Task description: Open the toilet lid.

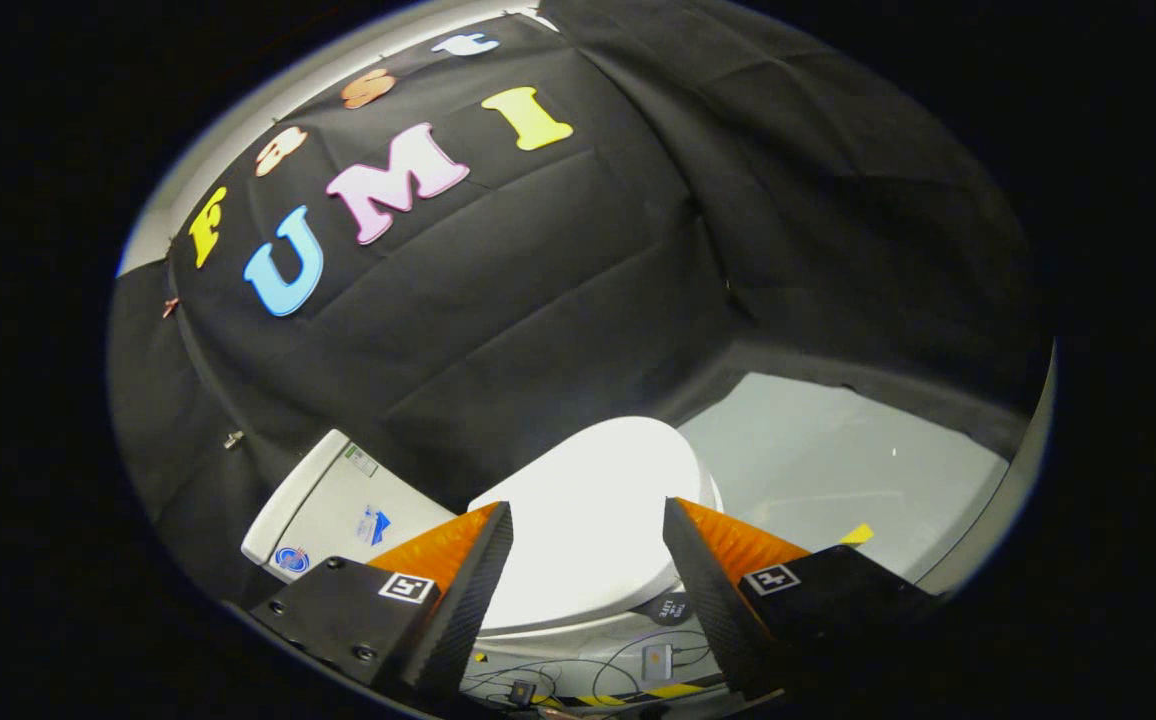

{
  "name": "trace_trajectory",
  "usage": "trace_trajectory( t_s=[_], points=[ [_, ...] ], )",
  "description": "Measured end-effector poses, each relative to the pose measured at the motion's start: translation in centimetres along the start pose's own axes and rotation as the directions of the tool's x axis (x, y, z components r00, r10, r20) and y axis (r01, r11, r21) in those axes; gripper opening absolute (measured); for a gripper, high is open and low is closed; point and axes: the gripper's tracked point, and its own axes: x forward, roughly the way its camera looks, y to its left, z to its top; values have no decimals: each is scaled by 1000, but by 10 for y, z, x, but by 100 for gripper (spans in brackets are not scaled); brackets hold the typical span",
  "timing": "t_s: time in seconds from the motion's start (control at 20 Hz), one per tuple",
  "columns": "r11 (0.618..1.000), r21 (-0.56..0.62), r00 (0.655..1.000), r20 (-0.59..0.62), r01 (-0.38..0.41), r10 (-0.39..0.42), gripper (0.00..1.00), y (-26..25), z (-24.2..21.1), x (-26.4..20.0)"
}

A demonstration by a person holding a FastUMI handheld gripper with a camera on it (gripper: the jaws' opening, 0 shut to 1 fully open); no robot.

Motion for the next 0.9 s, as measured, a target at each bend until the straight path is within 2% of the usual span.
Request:
trace_trajectory(
  t_s=[0.15,0.35,0.65,0.8,0.85,0.9],
  points=[
    [993,120,999,-51,4,3,96,-28,-28,20],
    [954,297,994,-104,44,-13,93,-64,-61,40],
    [897,436,989,-145,69,-6,91,-88,-94,56],
    [871,484,988,-156,81,-5,84,-98,-104,62],
    [868,490,986,-168,83,1,78,-99,-110,63],
    [861,502,984,-177,76,16,76,-97,-116,66]
  ],
)
